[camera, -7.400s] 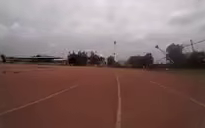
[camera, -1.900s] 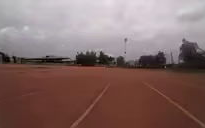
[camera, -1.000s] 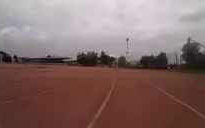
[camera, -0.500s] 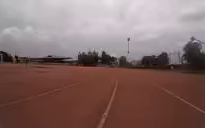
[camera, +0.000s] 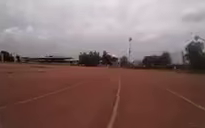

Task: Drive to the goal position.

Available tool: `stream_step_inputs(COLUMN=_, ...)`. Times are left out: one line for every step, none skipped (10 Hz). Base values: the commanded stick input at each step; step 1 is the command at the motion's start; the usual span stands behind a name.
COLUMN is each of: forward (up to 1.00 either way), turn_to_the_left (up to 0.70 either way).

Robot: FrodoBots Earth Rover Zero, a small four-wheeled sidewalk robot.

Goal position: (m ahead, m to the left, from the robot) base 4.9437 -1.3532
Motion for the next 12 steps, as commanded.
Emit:
stream_step_inputs(forward=0.70, turn_to_the_left=0.00)
stream_step_inputs(forward=0.70, turn_to_the_left=0.00)
stream_step_inputs(forward=0.70, turn_to_the_left=0.00)
stream_step_inputs(forward=0.70, turn_to_the_left=0.00)
stream_step_inputs(forward=0.70, turn_to_the_left=0.00)
stream_step_inputs(forward=0.70, turn_to_the_left=0.00)
stream_step_inputs(forward=0.70, turn_to_the_left=-0.35)
stream_step_inputs(forward=0.70, turn_to_the_left=-0.35)
stream_step_inputs(forward=0.70, turn_to_the_left=-0.35)
stream_step_inputs(forward=0.70, turn_to_the_left=-0.35)
stream_step_inputs(forward=0.70, turn_to_the_left=-0.35)
stream_step_inputs(forward=0.70, turn_to_the_left=-0.35)
